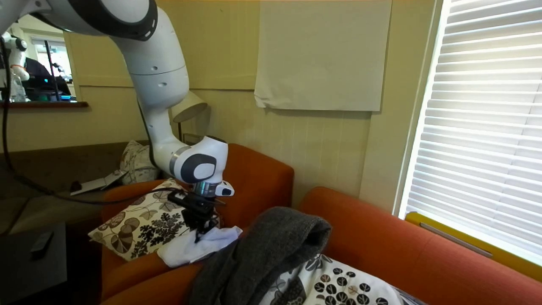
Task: Use the white towel to wipe the right armrest of the sofa on the left
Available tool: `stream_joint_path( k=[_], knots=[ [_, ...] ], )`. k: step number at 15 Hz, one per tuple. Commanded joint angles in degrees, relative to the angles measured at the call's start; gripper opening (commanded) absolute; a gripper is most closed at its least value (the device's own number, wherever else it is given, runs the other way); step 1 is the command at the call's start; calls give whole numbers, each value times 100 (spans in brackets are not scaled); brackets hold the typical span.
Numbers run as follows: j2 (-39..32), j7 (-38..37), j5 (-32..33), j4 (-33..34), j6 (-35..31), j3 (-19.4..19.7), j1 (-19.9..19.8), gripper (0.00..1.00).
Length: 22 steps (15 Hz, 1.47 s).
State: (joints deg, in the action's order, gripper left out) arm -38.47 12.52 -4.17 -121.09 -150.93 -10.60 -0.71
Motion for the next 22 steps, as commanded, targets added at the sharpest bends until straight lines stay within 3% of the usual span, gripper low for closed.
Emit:
stream_joint_path(
  k=[1, 5, 10, 12, 19, 22],
  knots=[
    [-26, -719, 53, 262, -185, 384, 310, 3],
    [-210, -876, 72, 566, 99, 406, 408, 3],
    [-44, -405, 53, 185, 999, 158, 280, 3],
    [38, 55, -11, -34, 1311, -31, 133, 3],
    [-48, 2010, 46, -589, 1230, -604, -342, 3],
    [-105, 2702, 103, -564, 1483, -740, -456, 3]
  ],
)
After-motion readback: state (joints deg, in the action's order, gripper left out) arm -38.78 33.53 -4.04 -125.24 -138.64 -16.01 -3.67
